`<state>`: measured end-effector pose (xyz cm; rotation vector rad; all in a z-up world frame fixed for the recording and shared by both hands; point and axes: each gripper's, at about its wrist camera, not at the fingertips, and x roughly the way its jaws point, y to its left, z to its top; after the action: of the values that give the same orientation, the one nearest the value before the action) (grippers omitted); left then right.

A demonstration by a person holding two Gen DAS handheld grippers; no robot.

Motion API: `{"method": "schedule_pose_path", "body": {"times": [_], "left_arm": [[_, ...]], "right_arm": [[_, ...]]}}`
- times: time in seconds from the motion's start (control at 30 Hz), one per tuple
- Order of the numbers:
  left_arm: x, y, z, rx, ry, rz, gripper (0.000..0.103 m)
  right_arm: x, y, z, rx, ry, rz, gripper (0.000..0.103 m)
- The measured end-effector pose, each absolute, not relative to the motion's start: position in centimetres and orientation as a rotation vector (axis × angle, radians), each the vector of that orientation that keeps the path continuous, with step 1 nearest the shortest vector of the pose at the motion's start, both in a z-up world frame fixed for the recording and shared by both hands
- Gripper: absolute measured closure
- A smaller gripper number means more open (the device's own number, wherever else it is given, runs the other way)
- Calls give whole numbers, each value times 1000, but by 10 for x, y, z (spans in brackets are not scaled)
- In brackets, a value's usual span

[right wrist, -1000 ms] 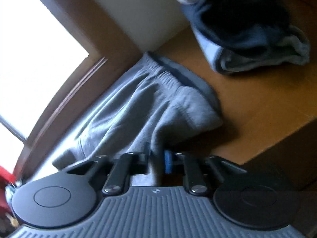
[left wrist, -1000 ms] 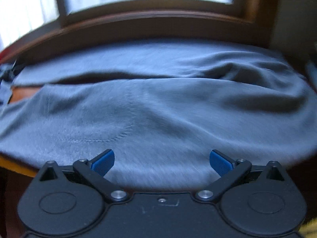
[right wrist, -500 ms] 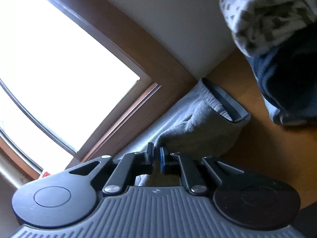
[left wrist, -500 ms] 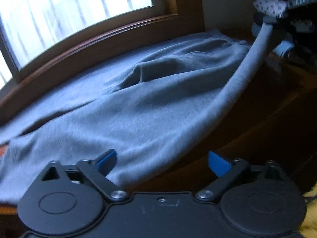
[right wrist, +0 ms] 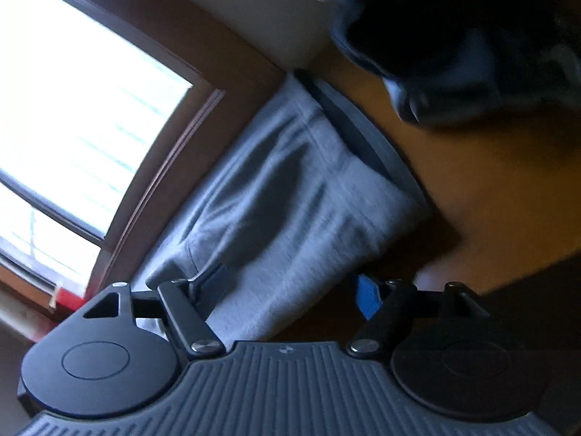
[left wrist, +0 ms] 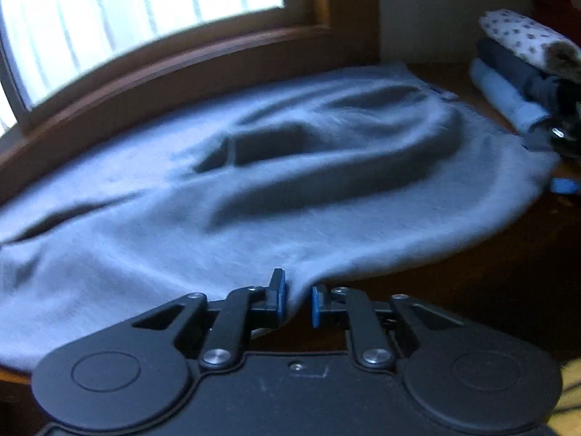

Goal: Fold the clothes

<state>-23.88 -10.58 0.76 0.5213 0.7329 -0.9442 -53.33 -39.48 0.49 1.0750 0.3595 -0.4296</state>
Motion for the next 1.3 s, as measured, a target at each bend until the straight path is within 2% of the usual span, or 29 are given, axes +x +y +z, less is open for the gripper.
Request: {"method": "schedule_pose_path", "body": {"times": [0.13,0.17,0.2,0.23,0.27,0.3,0.4,0.47,0.53,0.57,0.6,0.8,0.93,1.07,1.3], "left_arm": [[-256,-102,5,542,749,-957,83],[-259,-101,6,550,730,-939,79],[-262,-101,8,559,699,-906,65],[-265,-100,10,571,658,-865,54],[-267,-99,12,584,601,-811,31],[-269,-99,12,592,549,-765,15],[-270,-104,6,616,473,-722,11],[-266,-114,-5,645,443,-695,12],[-259,-120,-12,655,444,-680,47],[-253,-122,-13,647,480,-662,91],[-248,-120,-11,624,524,-642,99],[-266,-64,54,403,599,-601,98],[-285,-64,82,417,571,-558,98],[-275,-81,108,452,495,-537,92],[-203,-135,146,430,386,-561,88]], "right_arm": [[-522,-411,-2,1078,315,-428,30],[-517,-414,-4,1069,329,-442,54],[-512,-418,-5,1063,346,-457,100],[-510,-421,-5,1070,337,-454,97],[-511,-421,1,1079,295,-429,98],[-514,-420,12,1075,245,-387,98],[-519,-419,52,991,147,-265,99],[-517,-416,81,917,104,-185,99],[-511,-413,102,839,93,-141,99],[-509,-412,108,812,94,-130,99],[-506,-412,110,800,99,-128,99],[-522,-421,72,858,249,-214,99],[-554,-414,49,947,322,-226,99],[-586,-403,68,970,268,-220,99],[-530,-416,101,993,98,-236,97]]}}
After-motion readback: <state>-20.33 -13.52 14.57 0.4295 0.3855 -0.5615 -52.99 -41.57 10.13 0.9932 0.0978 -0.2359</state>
